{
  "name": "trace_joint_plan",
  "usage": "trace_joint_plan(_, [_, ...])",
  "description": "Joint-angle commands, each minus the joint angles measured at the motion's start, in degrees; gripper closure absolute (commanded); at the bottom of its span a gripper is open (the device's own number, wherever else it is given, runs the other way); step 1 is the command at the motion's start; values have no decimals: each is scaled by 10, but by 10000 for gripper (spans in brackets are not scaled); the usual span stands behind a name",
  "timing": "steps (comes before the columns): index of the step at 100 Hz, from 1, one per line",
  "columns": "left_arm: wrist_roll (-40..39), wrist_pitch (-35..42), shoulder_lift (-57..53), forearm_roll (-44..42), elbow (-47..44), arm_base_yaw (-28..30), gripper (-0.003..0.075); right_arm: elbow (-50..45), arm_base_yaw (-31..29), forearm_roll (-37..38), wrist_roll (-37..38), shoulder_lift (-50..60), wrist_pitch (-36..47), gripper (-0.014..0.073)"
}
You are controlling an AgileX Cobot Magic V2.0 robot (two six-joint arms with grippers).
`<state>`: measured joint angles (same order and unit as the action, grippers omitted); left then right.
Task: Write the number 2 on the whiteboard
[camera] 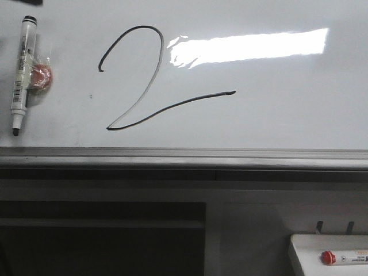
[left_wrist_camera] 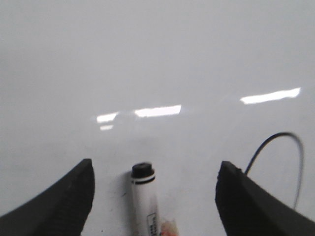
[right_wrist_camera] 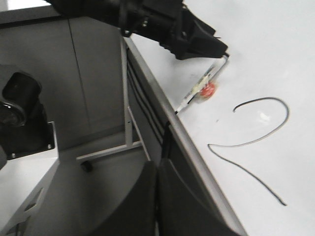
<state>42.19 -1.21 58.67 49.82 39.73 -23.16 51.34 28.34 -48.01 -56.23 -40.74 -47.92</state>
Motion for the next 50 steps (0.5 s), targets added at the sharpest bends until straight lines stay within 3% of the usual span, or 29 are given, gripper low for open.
trace_joint_plan(1, [-3,4,-80,-15,15,1,240,5,-4,4,-2,33,52,664])
trace_joint_plan(10, [-3,-26,-161,-55,14,1,249,-23,-5,43,18,73,90,664])
trace_joint_plan(17, [-3,-57,-224,-90,8,1,316,-62,-5,85,57,111,135,664])
trace_joint_plan(27, [-3,-113,-313,-117,-11,1,510,-138,-6,126,103,175,210,664])
trace_joint_plan(40, [-3,-175,-431,-121,-53,1,744,-245,-6,128,104,276,319,664])
trace_joint_plan(50, [-4,-196,-508,-123,-92,1,741,-314,-6,128,104,347,351,664])
